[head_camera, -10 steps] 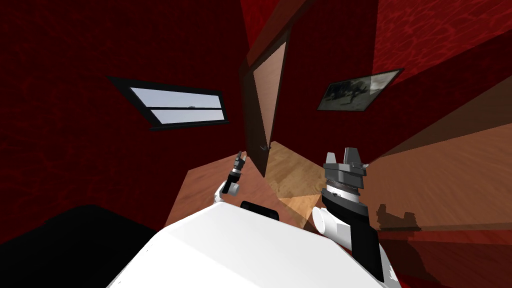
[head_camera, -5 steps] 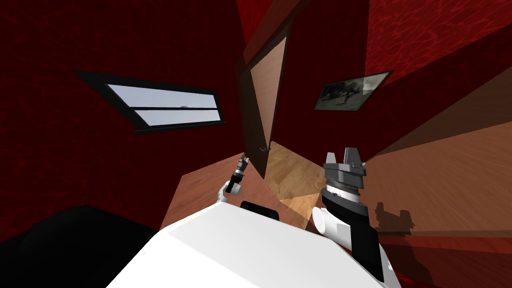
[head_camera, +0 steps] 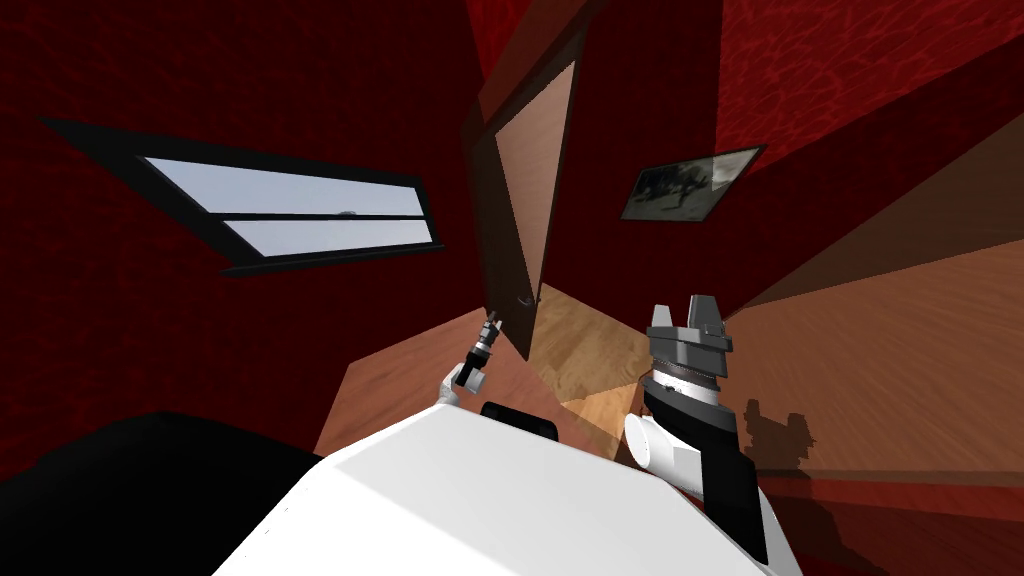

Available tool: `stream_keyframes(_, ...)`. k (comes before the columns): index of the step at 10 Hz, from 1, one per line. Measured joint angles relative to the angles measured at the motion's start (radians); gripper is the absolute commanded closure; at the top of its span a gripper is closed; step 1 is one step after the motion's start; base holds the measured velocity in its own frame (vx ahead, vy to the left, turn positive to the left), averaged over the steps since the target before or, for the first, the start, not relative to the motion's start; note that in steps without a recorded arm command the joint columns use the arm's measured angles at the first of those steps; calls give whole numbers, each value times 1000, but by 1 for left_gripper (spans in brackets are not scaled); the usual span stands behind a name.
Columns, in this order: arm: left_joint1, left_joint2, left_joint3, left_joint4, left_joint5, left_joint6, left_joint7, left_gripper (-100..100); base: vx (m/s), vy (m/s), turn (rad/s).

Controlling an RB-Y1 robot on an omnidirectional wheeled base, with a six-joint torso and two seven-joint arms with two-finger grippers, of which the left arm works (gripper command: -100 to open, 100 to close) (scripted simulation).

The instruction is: Push the door open

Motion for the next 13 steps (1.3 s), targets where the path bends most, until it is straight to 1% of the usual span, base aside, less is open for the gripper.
stream_keyframes(1,-15,-2,-7,33,-3,-7,0,-100,75,81,-115)
stream_keyframes(3,-41,-4,-21,87,-8,-12,-1,-100,59,77,-100)
stream_keyframes(5,-68,-7,-35,155,-13,-31,-2,-100,76,96,-108)
stream_keyframes(8,-98,-2,-55,233,-19,-46,4,-100,71,87,-97)
stream_keyframes(10,-124,-4,-67,293,-23,-58,5,-100,69,88,-102)
stream_keyframes(11,-133,-6,-74,319,-26,-64,4,-100,70,85,-91)
stream_keyframes(13,-150,-6,-88,354,-30,-64,5,-100,57,65,-53)
